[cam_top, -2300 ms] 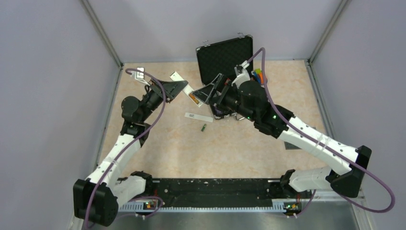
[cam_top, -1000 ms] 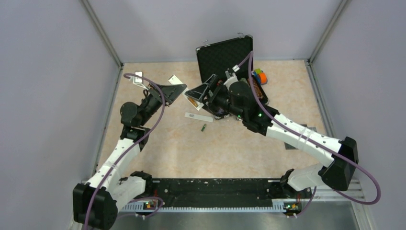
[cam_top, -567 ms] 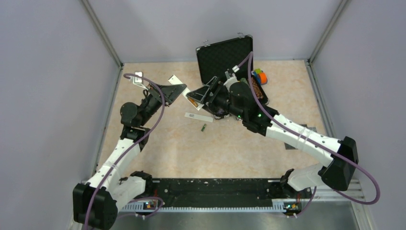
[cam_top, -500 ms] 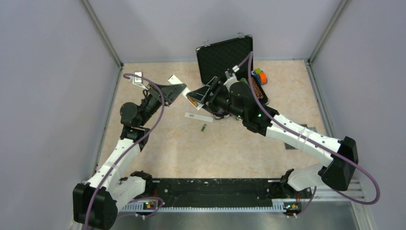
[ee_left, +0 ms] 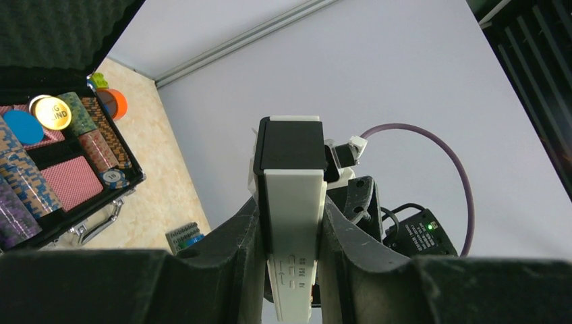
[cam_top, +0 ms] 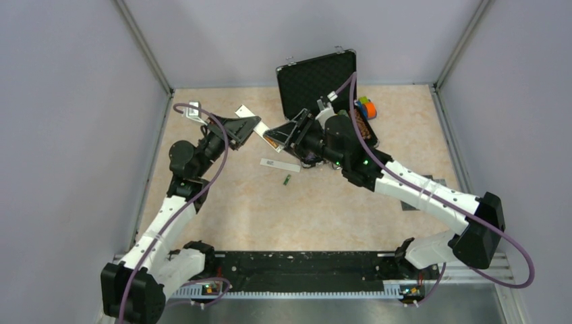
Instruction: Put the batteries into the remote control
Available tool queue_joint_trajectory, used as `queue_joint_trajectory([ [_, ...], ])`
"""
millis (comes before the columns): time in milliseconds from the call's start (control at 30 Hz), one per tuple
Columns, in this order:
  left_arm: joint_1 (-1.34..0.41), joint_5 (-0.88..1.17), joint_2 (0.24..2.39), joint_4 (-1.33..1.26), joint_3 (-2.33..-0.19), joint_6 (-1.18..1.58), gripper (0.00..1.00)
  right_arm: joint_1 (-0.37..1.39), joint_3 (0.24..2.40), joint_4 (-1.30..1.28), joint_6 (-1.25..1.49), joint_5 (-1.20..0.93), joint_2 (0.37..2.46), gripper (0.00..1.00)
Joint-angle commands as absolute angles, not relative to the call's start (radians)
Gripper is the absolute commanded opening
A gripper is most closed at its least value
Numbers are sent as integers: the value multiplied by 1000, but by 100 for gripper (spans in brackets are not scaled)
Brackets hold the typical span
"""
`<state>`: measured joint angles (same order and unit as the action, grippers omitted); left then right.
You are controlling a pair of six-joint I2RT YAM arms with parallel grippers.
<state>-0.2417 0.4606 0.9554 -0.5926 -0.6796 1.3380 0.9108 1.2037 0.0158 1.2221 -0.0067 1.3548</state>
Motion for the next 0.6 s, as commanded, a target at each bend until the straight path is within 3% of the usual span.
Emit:
queue_joint_trajectory([
  [0, -241, 429, 926, -584, -745, 1368, 0, 906, 1193, 41, 1192, -33, 1329, 38],
  [167, -240, 425, 932, -554, -760, 1394, 0, 906, 1190, 41, 1166, -25, 1322, 32],
  [200, -240, 425, 931, -545, -763, 1387, 0, 906, 1191, 41, 1164, -24, 1319, 37],
  [300, -240, 418, 929, -526, -760, 1348, 0, 903, 1190, 51, 1154, -22, 1304, 70],
  [367, -238, 410, 922, -516, -749, 1319, 0, 898, 1189, 59, 1143, -17, 1287, 83],
  [467, -223, 405, 910, -488, -740, 1266, 0, 879, 1175, 57, 1134, -19, 1257, 91],
  [567, -189, 432, 905, -457, -744, 1212, 0, 850, 1146, 39, 1118, -20, 1224, 93],
])
